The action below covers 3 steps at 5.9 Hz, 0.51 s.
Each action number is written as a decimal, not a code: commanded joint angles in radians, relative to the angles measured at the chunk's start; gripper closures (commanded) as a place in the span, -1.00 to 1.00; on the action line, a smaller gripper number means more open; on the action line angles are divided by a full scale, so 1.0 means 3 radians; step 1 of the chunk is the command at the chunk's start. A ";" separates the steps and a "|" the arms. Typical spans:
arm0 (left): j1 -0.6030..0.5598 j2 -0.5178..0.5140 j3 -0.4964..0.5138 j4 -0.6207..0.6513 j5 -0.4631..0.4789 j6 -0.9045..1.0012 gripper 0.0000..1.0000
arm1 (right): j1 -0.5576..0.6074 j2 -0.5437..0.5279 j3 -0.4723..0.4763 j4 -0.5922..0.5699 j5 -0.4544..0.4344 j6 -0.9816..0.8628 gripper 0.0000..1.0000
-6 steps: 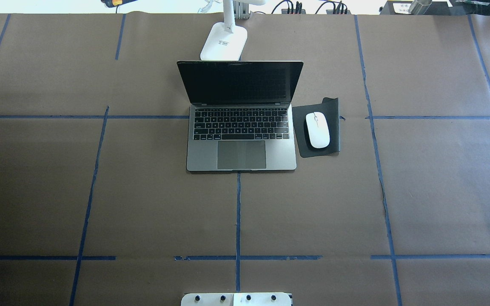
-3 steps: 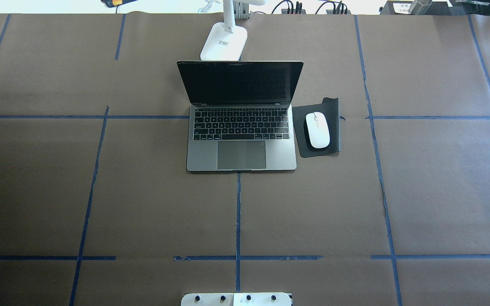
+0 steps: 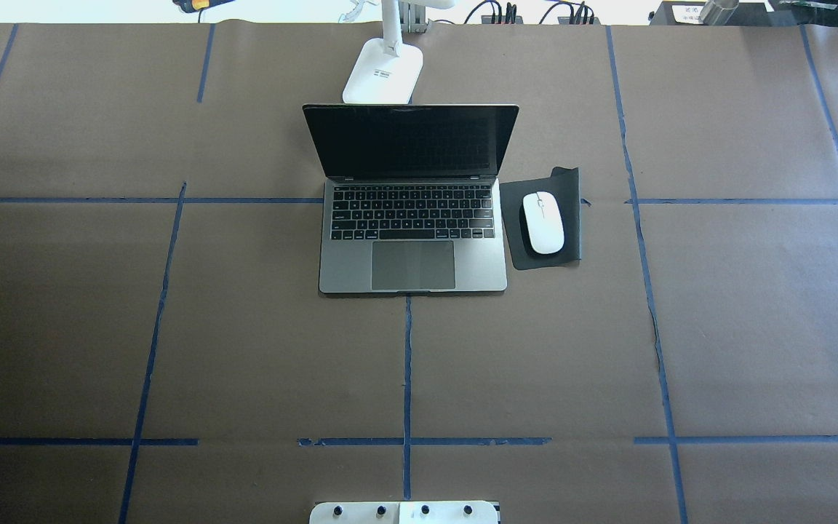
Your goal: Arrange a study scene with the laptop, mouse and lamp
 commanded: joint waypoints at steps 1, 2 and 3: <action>-0.0008 0.0091 -0.0324 0.0016 0.0241 -0.0079 -1.00 | -0.0162 0.0027 0.0102 -0.0063 -0.0331 -0.0001 -1.00; -0.0003 0.0284 -0.0366 0.0011 0.0400 -0.0080 -1.00 | -0.0204 0.0077 0.0148 -0.0215 -0.0536 -0.0001 -1.00; -0.0008 0.0458 -0.0448 -0.0009 0.0392 -0.0059 -1.00 | -0.0128 0.0088 0.0351 -0.0490 -0.0548 -0.0006 -1.00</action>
